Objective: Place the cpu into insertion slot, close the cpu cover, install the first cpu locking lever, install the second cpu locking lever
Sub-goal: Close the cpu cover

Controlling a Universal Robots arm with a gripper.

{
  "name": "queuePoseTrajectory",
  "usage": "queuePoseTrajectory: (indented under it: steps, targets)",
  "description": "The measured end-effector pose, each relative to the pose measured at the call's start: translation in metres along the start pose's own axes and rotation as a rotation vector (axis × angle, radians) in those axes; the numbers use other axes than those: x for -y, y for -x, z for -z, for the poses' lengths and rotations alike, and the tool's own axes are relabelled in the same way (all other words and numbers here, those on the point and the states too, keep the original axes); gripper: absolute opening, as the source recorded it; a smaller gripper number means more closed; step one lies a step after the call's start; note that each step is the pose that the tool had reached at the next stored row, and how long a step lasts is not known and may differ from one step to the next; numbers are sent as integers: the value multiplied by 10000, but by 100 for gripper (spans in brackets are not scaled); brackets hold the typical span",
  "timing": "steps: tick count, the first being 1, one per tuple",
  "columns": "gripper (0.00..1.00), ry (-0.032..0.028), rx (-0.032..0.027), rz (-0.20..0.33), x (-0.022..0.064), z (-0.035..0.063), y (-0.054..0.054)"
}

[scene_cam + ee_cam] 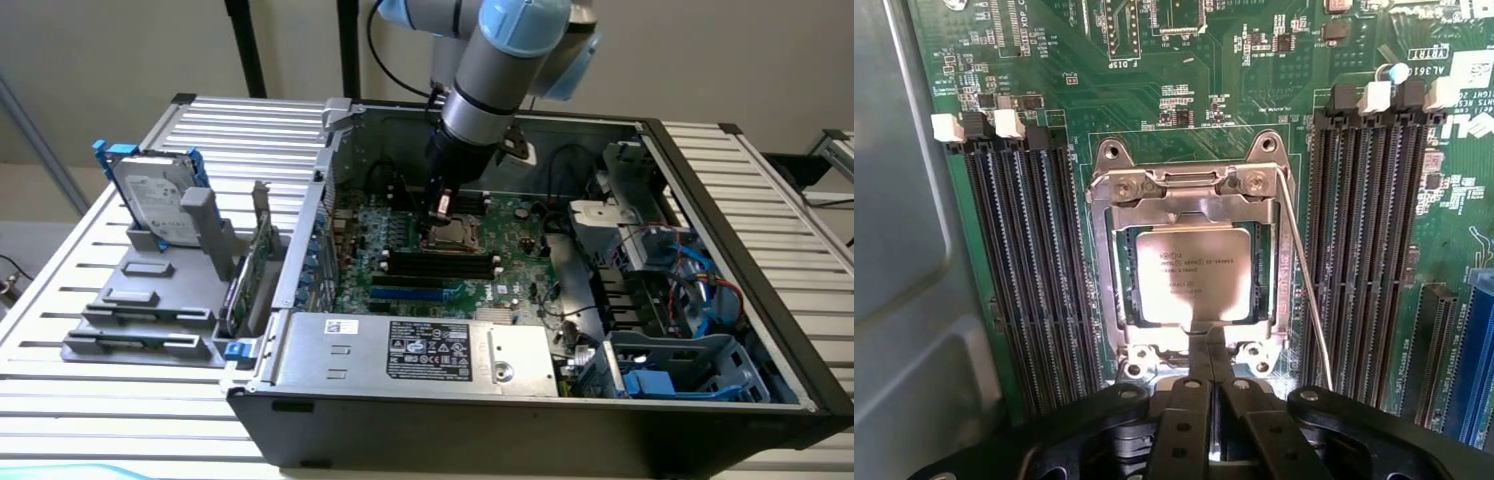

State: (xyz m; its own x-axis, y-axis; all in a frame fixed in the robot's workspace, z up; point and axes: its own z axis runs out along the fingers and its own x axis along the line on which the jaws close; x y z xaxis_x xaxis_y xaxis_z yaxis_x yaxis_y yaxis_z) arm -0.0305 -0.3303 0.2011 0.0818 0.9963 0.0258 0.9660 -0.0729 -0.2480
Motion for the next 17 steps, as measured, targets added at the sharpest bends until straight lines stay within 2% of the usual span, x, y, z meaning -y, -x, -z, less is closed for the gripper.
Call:
queuePoseTrajectory:
  steps: [2, 9, 12, 17]
  targets:
    - [11, -21, -22, -33, 11, 44, 15]
    - [11, -38, -176, -101, 73, 201, 76]
    - [11, -41, -198, -103, 125, 238, 101]
    - [11, -41, -209, -101, 277, 265, 135]
